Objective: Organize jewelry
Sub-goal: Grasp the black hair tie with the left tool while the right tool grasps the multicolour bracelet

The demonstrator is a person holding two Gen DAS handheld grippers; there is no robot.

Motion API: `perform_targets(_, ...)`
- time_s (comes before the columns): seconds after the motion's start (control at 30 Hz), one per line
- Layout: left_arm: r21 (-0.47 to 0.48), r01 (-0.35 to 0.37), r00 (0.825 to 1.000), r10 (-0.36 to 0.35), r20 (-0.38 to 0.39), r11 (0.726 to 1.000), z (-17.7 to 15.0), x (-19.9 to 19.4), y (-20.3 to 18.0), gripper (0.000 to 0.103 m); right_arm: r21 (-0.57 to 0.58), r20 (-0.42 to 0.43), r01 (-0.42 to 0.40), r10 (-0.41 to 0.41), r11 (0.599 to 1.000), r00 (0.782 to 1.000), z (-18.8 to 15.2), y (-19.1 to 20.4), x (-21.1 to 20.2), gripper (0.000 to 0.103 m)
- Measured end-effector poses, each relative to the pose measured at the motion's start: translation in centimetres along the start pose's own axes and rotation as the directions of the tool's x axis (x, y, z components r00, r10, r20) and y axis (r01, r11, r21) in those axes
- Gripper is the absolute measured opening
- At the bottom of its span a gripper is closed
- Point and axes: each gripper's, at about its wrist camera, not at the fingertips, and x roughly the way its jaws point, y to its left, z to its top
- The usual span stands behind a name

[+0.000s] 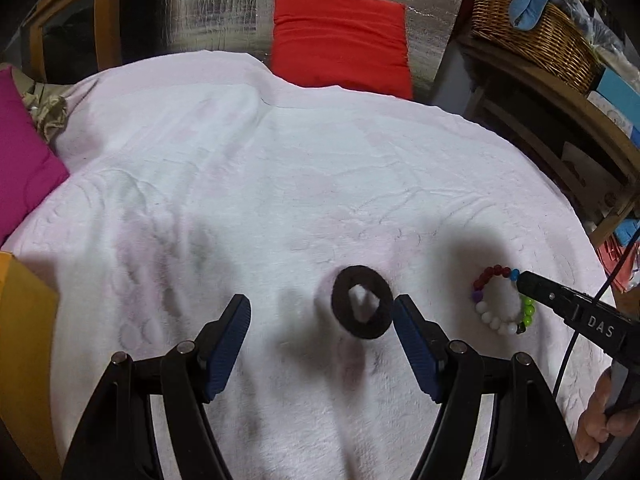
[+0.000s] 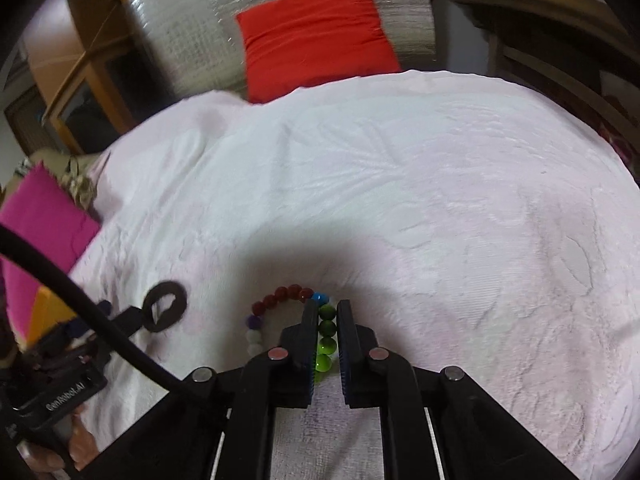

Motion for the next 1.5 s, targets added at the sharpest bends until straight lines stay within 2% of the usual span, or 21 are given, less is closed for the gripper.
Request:
perform_targets(0.17,0.001,0.006,1.0,-0.006,-0.017,1.0,0.4,1.4,-0.6,0.074,0.019,-0.042,-0.012,0.013,1.0,0.999,-0.2,-0.1,0.8,0.01)
perform_targets(0.37,-0.004,0.01,1.0,-0.01,0.003,1.0,0.6,1.5,-0.5,0.073,0.033,-0.059,-0.021,0.023,0.999,0.998,-0.3,-0.2,1.2,0.01)
perform_targets(0.47,0.002,0.021,1.0,-0.021,-0.007,1.0,0.5,1.8,-0.8,0.054,0.041,-0.067,-0.023,0.026,0.999,0.997,-0.3,-0.3,1.4,0.01)
perform_targets(0.53,0.013,0.026,0.999,-0.026,-0.023,1.0,0.5,2.3,-1.1,0.036,0.035,-0.067,-0.02,0.022,0.999,0.997,-0.3,-0.2,1.4,0.01)
perform_targets(0.63,0.034,0.026,0.999,-0.025,-0.021,0.999,0.3,2.3,-1.4,0.028,0.027,-0.068,-0.014,0.015,1.0,0.998,-0.4,-0.1,1.5,0.01)
perform_targets(0.67,0.038,0.03,0.999,-0.029,-0.021,0.999,0.2,2.3,-1.4,0.023,0.027,-0.069,-0.012,0.014,1.0,0.998,-0.4,-0.1,1.5,0.011)
perform_targets(0.7,0.04,0.03,0.999,-0.029,-0.025,0.999,0.3,2.3,-1.5,0.014,0.026,-0.069,-0.01,0.012,1.0,0.998,-0.4,0.0,1.6,0.011)
perform_targets(0.73,0.042,0.026,0.999,-0.025,-0.031,0.999,0.3,2.4,-1.5,0.011,0.025,-0.068,-0.01,0.011,1.0,0.998,-0.4,0.0,1.6,0.011)
perform_targets(1.03,0.065,0.051,0.999,-0.051,-0.002,0.997,-0.3,0.5,-1.6,0.01,0.005,-0.068,-0.015,0.015,1.0,0.998,-0.5,0.1,1.4,0.011)
perform_targets(1.2,0.079,0.05,0.998,-0.052,0.019,0.996,-0.4,-1.0,-1.9,0.01,0.024,-0.057,-0.049,0.05,0.999,0.997,-0.5,0.3,0.5,0.011)
perform_targets(1.5,0.082,-0.052,0.998,0.05,0.034,0.995,-1.2,-3.7,-1.2,0.01,0.008,0.015,-0.139,0.139,0.99,0.99,-0.3,1.7,-2.2,0.01)
